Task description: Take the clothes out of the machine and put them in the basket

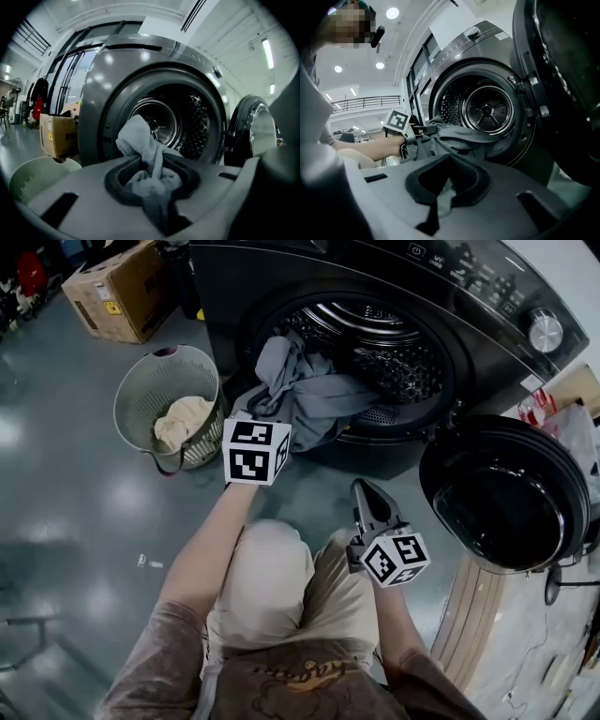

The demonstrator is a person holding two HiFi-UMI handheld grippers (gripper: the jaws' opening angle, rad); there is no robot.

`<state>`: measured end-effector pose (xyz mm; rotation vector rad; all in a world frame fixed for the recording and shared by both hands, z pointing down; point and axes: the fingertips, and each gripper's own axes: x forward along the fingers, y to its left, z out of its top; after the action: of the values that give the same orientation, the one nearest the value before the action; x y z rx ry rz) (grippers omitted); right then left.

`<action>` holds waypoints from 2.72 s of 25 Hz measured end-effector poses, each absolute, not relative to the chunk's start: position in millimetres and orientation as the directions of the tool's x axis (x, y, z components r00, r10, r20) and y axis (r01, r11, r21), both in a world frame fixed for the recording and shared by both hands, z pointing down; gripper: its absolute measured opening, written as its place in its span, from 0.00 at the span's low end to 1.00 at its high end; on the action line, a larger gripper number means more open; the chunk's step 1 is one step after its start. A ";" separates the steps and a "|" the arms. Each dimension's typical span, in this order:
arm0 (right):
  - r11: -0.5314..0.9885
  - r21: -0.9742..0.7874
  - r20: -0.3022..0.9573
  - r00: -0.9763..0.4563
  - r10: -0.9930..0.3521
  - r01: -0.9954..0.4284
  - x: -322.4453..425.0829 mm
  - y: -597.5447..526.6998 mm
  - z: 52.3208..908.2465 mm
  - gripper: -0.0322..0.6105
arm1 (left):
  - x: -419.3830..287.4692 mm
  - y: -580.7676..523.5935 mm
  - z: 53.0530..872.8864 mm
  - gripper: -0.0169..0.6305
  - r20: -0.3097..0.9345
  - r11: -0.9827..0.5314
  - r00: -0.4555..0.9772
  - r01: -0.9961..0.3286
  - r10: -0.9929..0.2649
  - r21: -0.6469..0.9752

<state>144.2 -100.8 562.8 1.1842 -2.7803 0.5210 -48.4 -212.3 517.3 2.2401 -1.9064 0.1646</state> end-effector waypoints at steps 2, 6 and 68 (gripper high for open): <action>0.653 -0.279 0.190 -0.707 -0.681 -0.704 140.2 -96.9 558.4 0.05 | -52.6 -202.1 499.6 0.17 0.182 -0.147 0.160 -0.986 -0.970 0.082; 0.674 -0.274 0.174 -0.725 -0.667 -0.686 130.6 -90.9 550.0 0.05 | -63.8 -180.5 474.9 0.17 0.145 -0.133 0.147 -0.986 -0.978 0.101; 0.808 -0.282 0.254 -0.853 -0.457 -0.517 -36.9 -86.1 588.8 0.05 | -351.8 -150.0 537.6 0.45 0.247 0.302 -0.282 -0.952 -0.927 0.047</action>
<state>-36.9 -86.1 588.8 0.7656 -2.8195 0.5147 -351.8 -150.0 537.6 1.7242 -2.3416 0.1601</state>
